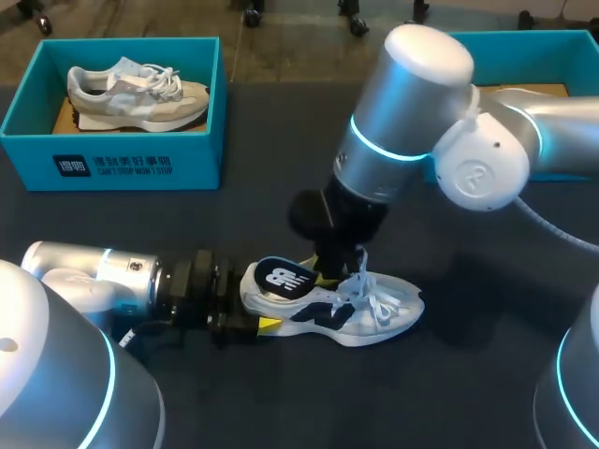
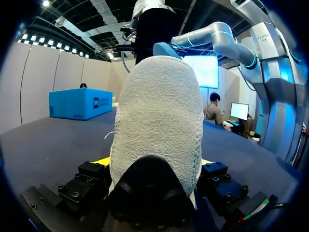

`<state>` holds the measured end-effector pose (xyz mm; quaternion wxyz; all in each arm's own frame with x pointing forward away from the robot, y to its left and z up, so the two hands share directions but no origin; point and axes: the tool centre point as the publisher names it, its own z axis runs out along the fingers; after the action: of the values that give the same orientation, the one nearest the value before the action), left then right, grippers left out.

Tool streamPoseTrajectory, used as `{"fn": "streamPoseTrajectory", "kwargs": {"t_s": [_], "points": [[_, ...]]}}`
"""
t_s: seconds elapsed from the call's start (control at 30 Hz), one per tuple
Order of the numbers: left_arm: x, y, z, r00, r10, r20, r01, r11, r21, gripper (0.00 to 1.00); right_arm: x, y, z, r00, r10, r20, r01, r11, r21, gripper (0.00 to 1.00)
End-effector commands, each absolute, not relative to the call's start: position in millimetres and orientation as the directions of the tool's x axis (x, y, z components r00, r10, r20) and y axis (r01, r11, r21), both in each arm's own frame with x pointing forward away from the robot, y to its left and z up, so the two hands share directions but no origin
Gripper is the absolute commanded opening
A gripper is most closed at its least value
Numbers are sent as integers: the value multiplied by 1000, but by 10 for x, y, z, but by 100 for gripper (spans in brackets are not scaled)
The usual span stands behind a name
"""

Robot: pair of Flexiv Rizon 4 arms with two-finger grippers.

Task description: Take the shoe out of the shoebox, open the shoe tongue, remove and reinsert the insole, then place the shoe into the shoebox

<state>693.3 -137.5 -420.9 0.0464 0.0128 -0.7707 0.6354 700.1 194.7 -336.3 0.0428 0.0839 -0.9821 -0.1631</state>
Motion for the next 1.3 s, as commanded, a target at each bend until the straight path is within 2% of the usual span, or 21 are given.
{"fn": "streamPoseTrajectory", "kwargs": {"t_s": [0.03, 0.13, 0.23, 0.3, 0.73, 1.3], "points": [[6954, -1399, -4267, -995, 37, 87, -79, 191, -978, 0, 7025, 2011, -3506, -976, -206, 75, -166, 917, 364, 24], [6954, -1399, -4267, -995, 37, 87, -79, 191, -978, 0, 7006, 2020, -3546, -973, -207, 98, -156, 913, 378, 24], [6954, -1399, -4267, -995, 37, 87, -79, 191, -978, 0, 6994, 2033, -3576, -968, -222, 113, -162, 904, 396, 18], [6954, -1399, -4267, -995, 37, 87, -79, 191, -978, 0, 6989, 2063, -3591, -961, -252, 115, -187, 895, 406, 0], [6954, -1399, -4267, -995, 37, 87, -79, 191, -978, 0, 6954, 2283, -3387, -881, -471, 29, -417, 806, 419, 0], [6954, -1399, -4267, -995, 37, 87, -79, 191, -978, 0, 6941, 2400, -3299, -870, -491, 43, -434, 804, 407, 0]]}}
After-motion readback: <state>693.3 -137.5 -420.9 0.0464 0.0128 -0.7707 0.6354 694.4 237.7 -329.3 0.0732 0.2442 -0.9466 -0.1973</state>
